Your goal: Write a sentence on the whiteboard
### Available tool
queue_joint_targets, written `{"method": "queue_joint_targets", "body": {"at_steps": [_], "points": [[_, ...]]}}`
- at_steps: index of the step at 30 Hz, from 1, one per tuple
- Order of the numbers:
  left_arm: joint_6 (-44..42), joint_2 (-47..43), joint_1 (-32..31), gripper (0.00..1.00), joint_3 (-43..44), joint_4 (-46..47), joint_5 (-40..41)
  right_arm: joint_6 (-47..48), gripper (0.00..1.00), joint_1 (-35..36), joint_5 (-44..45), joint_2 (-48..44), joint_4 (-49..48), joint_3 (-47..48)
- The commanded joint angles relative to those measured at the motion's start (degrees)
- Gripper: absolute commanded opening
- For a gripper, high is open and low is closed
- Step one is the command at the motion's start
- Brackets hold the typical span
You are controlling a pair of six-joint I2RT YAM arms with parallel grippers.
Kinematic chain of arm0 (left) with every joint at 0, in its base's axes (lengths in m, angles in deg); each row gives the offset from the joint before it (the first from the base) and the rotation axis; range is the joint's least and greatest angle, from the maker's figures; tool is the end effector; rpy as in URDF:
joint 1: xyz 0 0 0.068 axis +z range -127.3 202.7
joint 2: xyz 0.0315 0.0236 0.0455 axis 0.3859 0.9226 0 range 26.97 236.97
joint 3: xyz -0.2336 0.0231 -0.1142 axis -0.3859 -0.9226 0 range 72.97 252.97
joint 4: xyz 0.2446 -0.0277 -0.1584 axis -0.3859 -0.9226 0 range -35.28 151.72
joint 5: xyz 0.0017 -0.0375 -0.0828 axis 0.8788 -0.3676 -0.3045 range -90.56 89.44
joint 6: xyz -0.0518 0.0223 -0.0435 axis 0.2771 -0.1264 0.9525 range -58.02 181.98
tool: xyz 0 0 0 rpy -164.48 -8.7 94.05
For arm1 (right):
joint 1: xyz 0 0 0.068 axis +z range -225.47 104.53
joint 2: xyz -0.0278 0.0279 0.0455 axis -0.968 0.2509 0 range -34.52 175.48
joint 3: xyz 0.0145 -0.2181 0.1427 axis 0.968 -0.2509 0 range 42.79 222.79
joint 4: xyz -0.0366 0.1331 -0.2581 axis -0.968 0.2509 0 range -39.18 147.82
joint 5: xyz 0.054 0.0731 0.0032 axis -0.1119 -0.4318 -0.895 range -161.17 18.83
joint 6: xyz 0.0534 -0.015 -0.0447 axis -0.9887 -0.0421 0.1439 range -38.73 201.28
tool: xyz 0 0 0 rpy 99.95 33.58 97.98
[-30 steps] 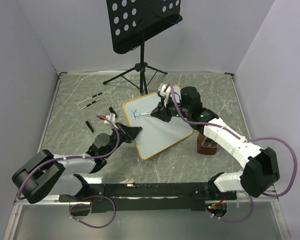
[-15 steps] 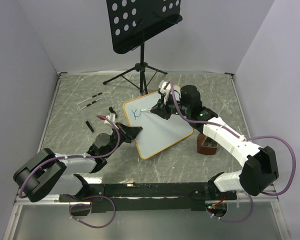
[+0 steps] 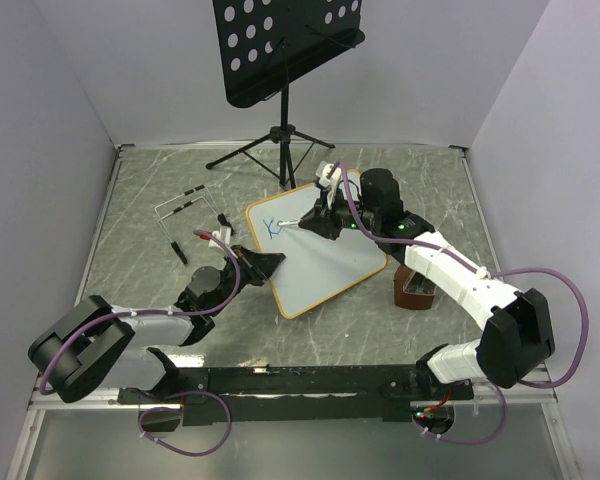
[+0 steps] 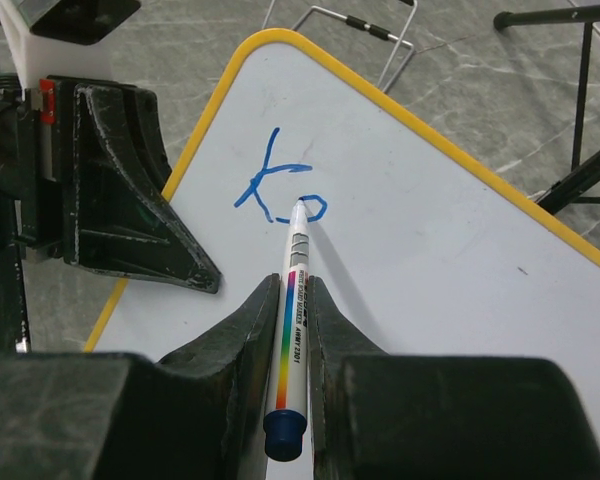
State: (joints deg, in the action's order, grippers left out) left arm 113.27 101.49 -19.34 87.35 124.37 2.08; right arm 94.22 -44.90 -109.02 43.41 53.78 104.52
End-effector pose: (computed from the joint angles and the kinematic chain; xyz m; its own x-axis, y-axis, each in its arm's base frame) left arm 0.2065 -0.1826 0.1506 -0.4751 -0.6212 -0.6232 0.4224 0.4603 -0.7809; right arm 0.2958 0.2165 0.3003 -0.0737 -0.2490 -0.9657 -0.9410 0.3380 -0.0154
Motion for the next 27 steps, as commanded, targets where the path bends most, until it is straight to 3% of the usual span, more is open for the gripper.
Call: {"method": "queue_joint_targets", "body": {"at_steps": [1,27], "points": [[-4.18,0.19,-0.58,0.01,0.39,3.71,-2.81,1.64,0.0,-0.16,-1.88,0.47,1.87,1.81],[-4.35,-1.57,-0.06,0.01,-0.75,3.35,-2.81,3.31,0.0,-1.91,1.9,-1.38,6.18,0.67]]}}
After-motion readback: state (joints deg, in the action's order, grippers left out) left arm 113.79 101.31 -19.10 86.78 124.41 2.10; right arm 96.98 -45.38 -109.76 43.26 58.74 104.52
